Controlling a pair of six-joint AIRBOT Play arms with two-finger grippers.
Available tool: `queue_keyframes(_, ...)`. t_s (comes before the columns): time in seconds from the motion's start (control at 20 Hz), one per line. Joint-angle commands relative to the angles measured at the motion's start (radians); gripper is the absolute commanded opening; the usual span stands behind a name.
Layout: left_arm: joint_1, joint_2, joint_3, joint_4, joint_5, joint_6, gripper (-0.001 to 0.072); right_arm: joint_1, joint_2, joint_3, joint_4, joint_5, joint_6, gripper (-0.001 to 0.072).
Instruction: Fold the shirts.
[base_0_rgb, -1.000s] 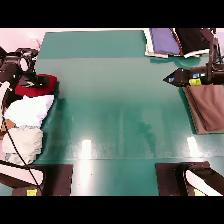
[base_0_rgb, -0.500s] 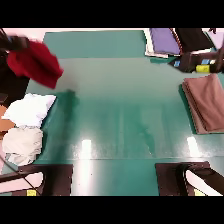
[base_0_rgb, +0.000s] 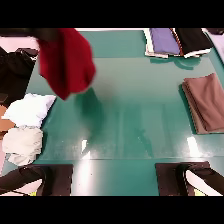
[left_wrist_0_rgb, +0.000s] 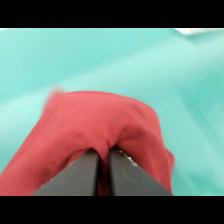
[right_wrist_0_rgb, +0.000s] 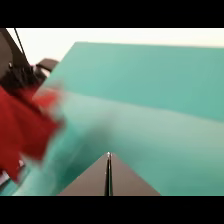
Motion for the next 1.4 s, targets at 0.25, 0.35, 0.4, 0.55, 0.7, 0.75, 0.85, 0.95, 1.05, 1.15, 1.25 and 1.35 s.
queue_keyframes(0.25, -0.226, -0.233, 0.003, -0.039, 0.056, 0.042, 0.0672, 0.000, 0.017, 0.065, -0.002, 0.034, 0.000, 0.0018)
queue_keyframes(0.35, -0.127, -0.235, 0.003, -0.007, 0.037, 0.003, 0.0672, 0.000, 0.021, 0.066, -0.002, 0.040, 0.000, 0.0018)
queue_keyframes(0.4, -0.060, -0.239, 0.001, -0.019, 0.019, -0.026, 0.0672, 0.000, 0.024, 0.066, -0.002, 0.046, 0.000, 0.0018)
queue_keyframes(0.55, 0.113, -0.254, -0.080, -0.165, 0.003, -0.068, 0.0672, 0.000, 0.024, 0.065, -0.002, 0.054, 0.000, 0.0018)
queue_keyframes(0.7, 0.199, -0.256, -0.274, -0.311, 0.005, -0.037, 0.0672, 0.000, 0.024, 0.065, -0.002, 0.055, 0.000, 0.0018)
queue_keyframes(0.75, 0.204, -0.257, -0.349, -0.338, 0.006, -0.019, 0.0672, 0.000, 0.023, 0.065, -0.002, 0.055, 0.000, 0.0018)
queue_keyframes(0.85, 0.204, -0.257, -0.491, -0.377, 0.022, 0.004, 0.0672, 0.000, 0.023, 0.065, -0.002, 0.054, 0.000, 0.0018)
queue_keyframes(0.95, 0.204, -0.257, -0.617, -0.464, 0.080, 0.039, 0.0672, 0.000, 0.023, 0.065, -0.002, 0.054, 0.000, 0.0018)
queue_keyframes(1.05, 0.204, -0.270, -0.709, -0.568, 0.140, 0.087, 0.0672, 0.000, 0.023, 0.065, -0.002, 0.054, 0.000, 0.0018)
queue_keyframes(1.15, 0.196, -0.288, -0.762, -0.652, 0.177, 0.137, 0.0671, 0.000, 0.023, 0.065, -0.002, 0.055, 0.000, 0.0018)
queue_keyframes(1.25, 0.169, -0.311, -0.770, -0.654, 0.186, 0.146, 0.0671, 0.000, 0.023, 0.065, -0.002, 0.055, 0.000, 0.0018)
queue_keyframes(1.35, 0.132, -0.316, -0.769, -0.653, 0.219, 0.161, 0.0590, 0.000, 0.023, 0.065, -0.002, 0.059, 0.000, 0.0018)
